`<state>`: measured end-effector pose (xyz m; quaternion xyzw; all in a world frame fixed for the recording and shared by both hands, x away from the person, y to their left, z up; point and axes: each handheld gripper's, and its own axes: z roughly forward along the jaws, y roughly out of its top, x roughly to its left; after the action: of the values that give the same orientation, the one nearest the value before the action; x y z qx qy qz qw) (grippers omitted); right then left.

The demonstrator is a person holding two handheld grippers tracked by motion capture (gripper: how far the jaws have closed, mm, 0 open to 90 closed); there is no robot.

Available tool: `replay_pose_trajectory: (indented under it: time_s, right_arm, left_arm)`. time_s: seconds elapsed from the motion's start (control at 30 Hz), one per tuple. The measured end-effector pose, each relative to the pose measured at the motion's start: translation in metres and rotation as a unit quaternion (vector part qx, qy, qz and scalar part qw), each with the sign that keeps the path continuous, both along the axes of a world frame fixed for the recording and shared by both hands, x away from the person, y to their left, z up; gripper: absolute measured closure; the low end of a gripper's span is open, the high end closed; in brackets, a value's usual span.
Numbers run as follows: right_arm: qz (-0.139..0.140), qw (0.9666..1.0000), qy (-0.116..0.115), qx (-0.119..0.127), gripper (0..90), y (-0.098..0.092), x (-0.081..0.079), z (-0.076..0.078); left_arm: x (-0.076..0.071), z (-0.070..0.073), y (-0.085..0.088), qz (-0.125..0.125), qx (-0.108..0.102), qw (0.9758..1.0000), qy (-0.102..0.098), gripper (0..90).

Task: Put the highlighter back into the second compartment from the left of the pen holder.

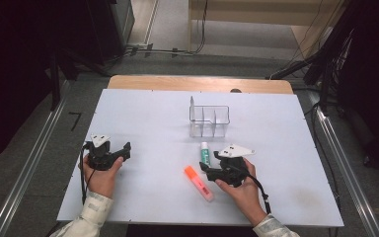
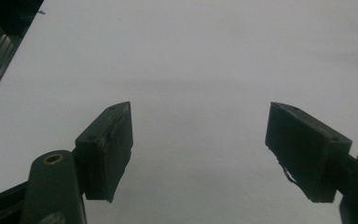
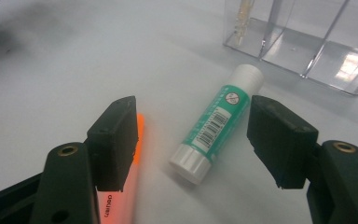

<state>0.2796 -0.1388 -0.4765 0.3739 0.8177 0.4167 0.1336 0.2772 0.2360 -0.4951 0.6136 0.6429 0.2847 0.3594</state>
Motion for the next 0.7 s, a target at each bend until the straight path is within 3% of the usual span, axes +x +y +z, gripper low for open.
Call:
replay_pose_trajectory:
  time_s: [0.7]
  right_arm:
    - [0.036,0.9993,0.007,-0.012,32.5,0.021,-0.010,-0.006]
  left_arm:
    - [0.000,0.000,0.000,-0.001,0.000,1.0000,0.001,23.5]
